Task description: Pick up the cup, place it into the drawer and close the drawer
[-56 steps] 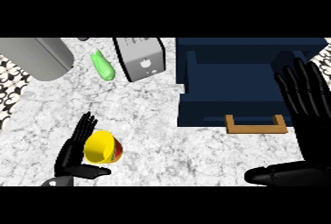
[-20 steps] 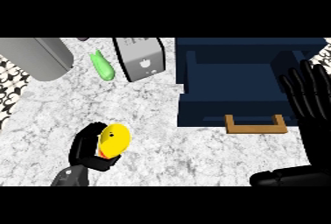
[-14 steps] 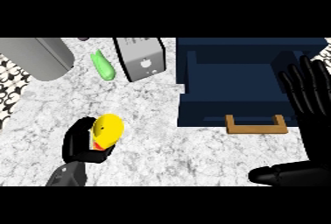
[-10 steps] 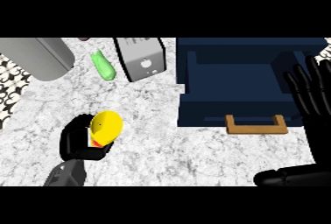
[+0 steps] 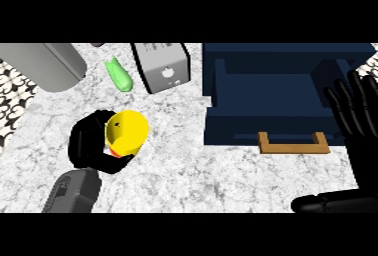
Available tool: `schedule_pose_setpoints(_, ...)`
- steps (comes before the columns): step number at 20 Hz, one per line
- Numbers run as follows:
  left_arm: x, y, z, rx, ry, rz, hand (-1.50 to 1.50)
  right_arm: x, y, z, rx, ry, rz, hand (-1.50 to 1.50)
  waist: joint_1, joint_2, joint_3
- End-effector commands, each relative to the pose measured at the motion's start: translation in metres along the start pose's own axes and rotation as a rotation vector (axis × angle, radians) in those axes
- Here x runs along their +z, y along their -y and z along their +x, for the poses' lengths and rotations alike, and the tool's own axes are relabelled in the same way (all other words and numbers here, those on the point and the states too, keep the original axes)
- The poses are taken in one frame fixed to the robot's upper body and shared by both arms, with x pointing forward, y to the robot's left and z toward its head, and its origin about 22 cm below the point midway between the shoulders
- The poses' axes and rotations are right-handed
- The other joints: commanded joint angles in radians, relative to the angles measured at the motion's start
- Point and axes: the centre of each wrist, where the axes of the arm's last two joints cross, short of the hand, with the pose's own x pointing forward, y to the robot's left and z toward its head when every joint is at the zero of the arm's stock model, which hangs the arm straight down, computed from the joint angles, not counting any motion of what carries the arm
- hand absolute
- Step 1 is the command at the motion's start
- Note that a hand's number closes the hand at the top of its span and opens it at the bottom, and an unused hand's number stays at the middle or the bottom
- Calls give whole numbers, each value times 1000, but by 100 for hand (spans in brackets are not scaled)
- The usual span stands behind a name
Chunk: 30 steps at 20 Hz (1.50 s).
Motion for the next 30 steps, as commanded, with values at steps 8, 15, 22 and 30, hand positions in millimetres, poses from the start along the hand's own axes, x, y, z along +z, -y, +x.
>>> schedule_pose_setpoints(8,-91,78,63,56,32,-60,150,8,6,9,-8,8,-7,-150,-12,2,-1)
schedule_pose_setpoints(15,-130,145,85,15,45,-103,150,6,-4,-21,21,-11,8,-150,-15,4,0)
schedule_pose_setpoints(22,-174,180,105,-56,26,-141,150,-5,3,-13,0,3,15,-150,-18,6,0)
schedule_pose_setpoints(30,-190,206,96,-94,-12,-139,150,0,-4,-13,20,-3,4,-150,-17,5,-1)
